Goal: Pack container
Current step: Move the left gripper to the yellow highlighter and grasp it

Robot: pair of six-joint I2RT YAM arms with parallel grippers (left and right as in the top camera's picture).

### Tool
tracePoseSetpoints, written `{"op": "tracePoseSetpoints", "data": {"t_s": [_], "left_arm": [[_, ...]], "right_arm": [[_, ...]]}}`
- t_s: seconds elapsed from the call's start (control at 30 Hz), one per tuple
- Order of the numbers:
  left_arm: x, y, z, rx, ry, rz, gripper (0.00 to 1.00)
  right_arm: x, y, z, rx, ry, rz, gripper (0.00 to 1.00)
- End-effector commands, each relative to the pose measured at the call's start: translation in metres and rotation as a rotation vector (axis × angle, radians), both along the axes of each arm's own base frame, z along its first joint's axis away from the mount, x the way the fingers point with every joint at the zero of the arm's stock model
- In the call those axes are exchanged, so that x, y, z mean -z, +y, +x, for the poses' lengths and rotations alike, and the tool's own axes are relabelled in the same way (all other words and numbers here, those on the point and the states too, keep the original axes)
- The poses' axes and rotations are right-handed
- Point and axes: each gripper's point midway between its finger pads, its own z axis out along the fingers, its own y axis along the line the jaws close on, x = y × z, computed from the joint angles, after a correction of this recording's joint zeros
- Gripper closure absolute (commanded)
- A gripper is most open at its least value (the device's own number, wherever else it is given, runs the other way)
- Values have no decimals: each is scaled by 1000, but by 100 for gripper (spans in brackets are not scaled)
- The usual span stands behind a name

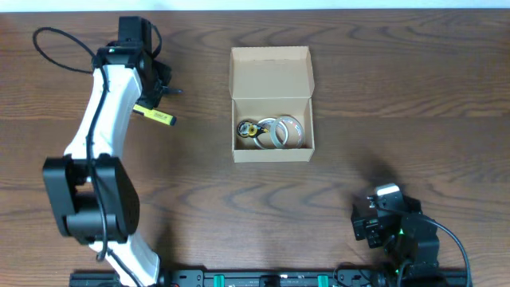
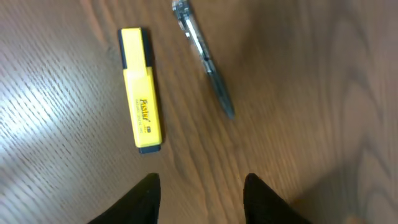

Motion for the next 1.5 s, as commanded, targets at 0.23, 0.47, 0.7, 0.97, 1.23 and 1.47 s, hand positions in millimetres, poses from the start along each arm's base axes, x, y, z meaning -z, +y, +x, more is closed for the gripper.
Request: {"op": "tracePoseSetpoints", "data": {"t_s": [0.23,0.47,0.7,0.97,1.23,1.47], "left_arm": [[70,11,-11,-35,189,44,47],[103,10,-17,-57,270,14,46],[121,17,-22,-92,311,-51,48],[126,20,-23,-102,319,-63,50],[137,19,-26,-101,349,-66,64],[137,19,-26,-101,348,-66,84]], "right_arm": [[2,0,0,-5,2,-6,1],[2,0,0,-5,2,-6,1],[2,0,0,-5,2,-6,1],[2,0,0,-5,2,-6,1],[2,0,0,-5,2,-6,1],[2,0,0,-5,2,-6,1]]}}
